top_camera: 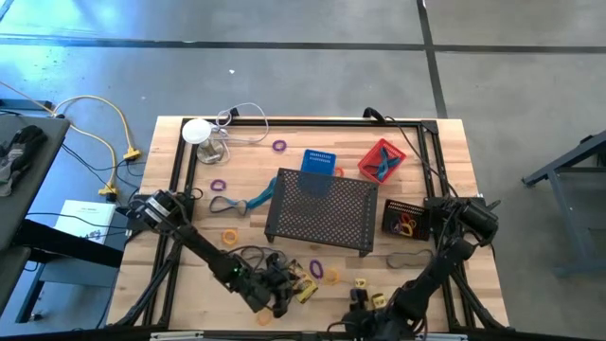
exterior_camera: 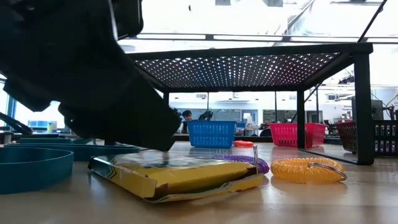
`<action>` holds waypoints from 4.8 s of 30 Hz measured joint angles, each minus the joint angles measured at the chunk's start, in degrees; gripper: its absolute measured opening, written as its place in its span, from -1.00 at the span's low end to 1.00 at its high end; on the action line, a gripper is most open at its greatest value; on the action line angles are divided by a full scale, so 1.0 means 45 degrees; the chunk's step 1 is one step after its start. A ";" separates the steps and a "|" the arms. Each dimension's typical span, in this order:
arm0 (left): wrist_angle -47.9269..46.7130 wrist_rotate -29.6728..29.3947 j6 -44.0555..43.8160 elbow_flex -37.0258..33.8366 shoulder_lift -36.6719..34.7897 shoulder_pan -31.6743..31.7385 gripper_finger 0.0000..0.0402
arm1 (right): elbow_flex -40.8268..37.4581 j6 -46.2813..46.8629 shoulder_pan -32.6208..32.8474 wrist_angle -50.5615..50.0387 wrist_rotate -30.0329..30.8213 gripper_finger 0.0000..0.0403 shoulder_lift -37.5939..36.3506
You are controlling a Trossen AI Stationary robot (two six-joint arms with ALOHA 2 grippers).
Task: Pick & Place Office Desk Supplies
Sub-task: Put the yellow crayon box into the blue bin
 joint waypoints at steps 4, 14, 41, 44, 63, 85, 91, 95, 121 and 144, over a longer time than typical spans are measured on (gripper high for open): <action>0.0009 0.0156 0.0325 0.0000 0.0000 0.0094 -0.08 | 0.0000 0.0128 -0.0004 -0.0295 0.0193 -0.10 0.0000; -0.1214 -0.1395 0.2447 -0.0005 0.0000 -0.0052 -0.08 | 0.0000 0.0117 0.0000 -0.0277 0.0180 -0.10 0.0000; -0.1272 -0.0470 0.0477 0.0010 0.0131 0.0006 -0.08 | -0.0005 -0.0501 0.0083 -0.0337 0.0723 -0.10 0.0000; -0.1206 -0.0197 0.0359 0.0010 0.0131 0.0107 -0.08 | -0.0010 -0.0992 0.0083 -0.0441 0.0973 -0.10 0.0000; -0.0759 -0.0056 -0.0243 0.0000 0.0136 0.0113 -0.09 | -0.0015 -0.5102 -0.0121 0.0157 0.1779 -0.10 0.0639; 0.1291 0.0161 -0.0997 0.0034 0.1105 0.0167 -0.09 | -0.0015 -0.8386 -0.1116 0.0704 0.3110 -0.10 0.1467; 0.1316 0.0275 -0.0993 0.0029 0.1112 0.0167 -0.09 | -0.0013 -0.8984 -0.1197 0.0923 0.2615 -0.10 0.1592; 0.1351 0.0379 -0.0992 0.0029 0.1117 0.0171 -0.09 | 0.0044 -0.9411 -0.1210 0.1173 0.2636 -0.10 0.1913; 0.1495 0.0809 -0.1624 0.0058 0.1137 0.0176 -0.09 | 0.0034 -0.9204 -0.2450 0.0651 0.1902 -0.27 0.2040; 0.2769 0.1324 0.2325 0.0034 0.1118 -0.0201 -0.09 | -0.0024 -0.9238 -0.2071 0.1213 0.2087 -0.98 0.2021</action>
